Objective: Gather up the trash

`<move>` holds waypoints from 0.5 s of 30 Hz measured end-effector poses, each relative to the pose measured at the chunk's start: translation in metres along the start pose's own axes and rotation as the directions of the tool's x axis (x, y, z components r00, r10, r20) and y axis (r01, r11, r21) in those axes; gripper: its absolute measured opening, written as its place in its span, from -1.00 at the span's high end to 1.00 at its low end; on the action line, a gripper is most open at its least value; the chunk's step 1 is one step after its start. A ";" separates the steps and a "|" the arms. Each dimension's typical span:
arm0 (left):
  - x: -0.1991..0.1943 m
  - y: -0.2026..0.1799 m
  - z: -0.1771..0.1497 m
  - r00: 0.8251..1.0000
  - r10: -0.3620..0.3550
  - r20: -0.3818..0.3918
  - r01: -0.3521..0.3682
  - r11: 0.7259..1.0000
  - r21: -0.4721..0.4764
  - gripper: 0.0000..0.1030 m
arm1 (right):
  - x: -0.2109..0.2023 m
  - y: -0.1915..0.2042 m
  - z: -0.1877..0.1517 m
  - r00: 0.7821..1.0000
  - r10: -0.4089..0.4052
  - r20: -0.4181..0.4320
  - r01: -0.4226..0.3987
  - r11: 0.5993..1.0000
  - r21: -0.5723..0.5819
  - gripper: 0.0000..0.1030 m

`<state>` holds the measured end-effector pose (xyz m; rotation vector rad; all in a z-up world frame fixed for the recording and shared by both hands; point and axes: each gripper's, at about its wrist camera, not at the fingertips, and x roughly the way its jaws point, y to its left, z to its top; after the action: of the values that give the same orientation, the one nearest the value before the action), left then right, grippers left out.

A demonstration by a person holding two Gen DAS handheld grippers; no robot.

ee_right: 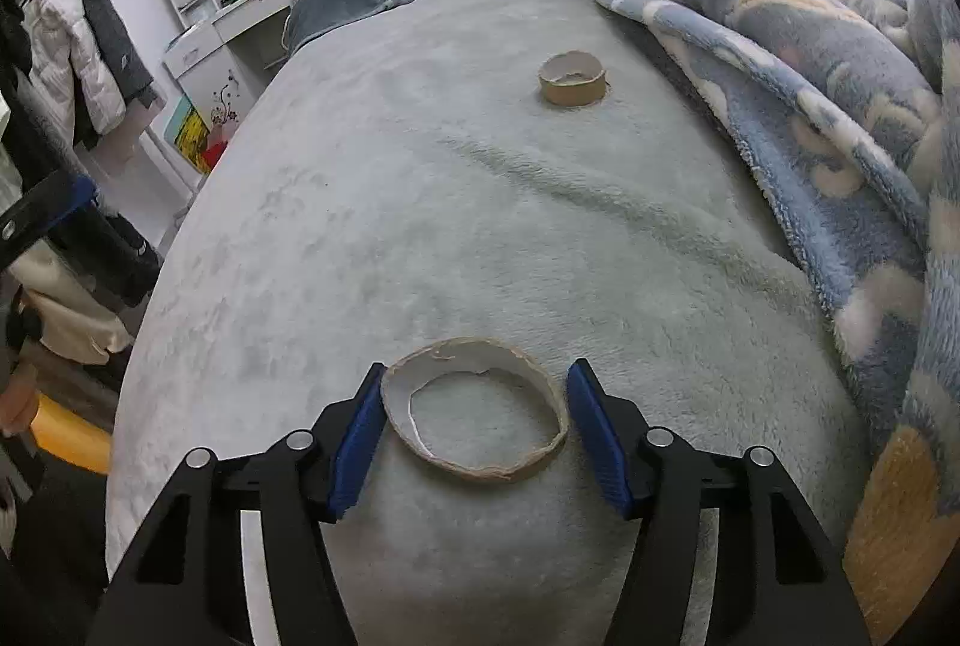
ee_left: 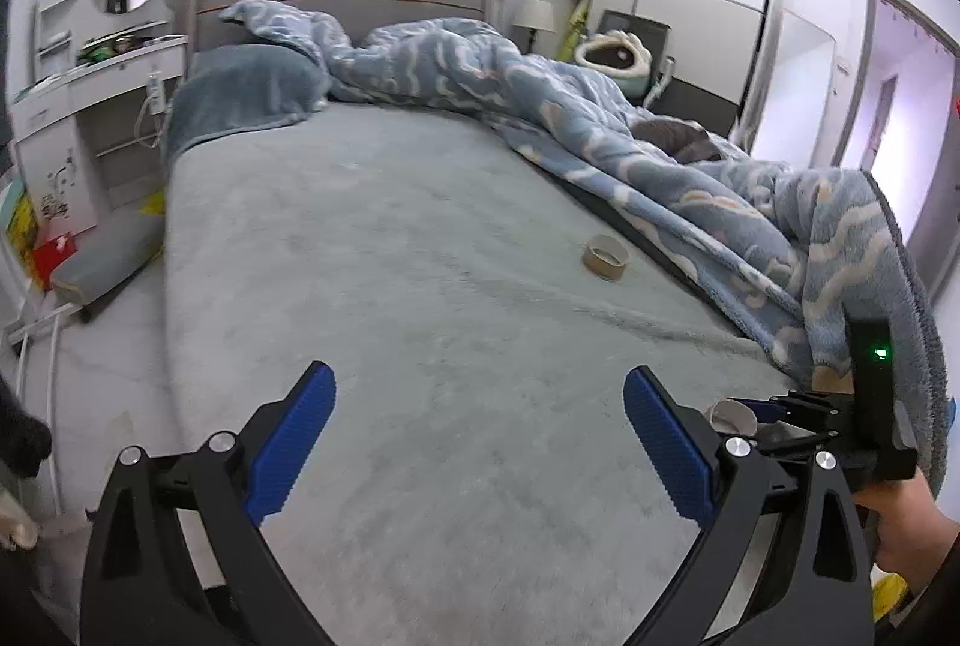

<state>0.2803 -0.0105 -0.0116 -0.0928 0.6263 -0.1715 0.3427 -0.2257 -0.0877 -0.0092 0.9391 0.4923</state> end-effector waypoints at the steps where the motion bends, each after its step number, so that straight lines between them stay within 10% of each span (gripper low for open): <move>1: 0.007 -0.004 0.001 1.000 -0.007 -0.006 0.007 1.000 0.012 -0.91 | 0.000 0.001 0.000 1.000 0.001 -0.002 -0.001 1.000 -0.008 -0.13; 15: 0.090 -0.046 0.032 0.989 -0.124 -0.085 0.133 0.985 0.109 -0.91 | -0.016 0.001 0.002 0.999 0.023 0.028 -0.021 0.998 -0.060 -0.04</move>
<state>0.3649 -0.0714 -0.0308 -0.0161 0.6870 -0.3364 0.3362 -0.2309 -0.0745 -0.0454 0.8967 0.5392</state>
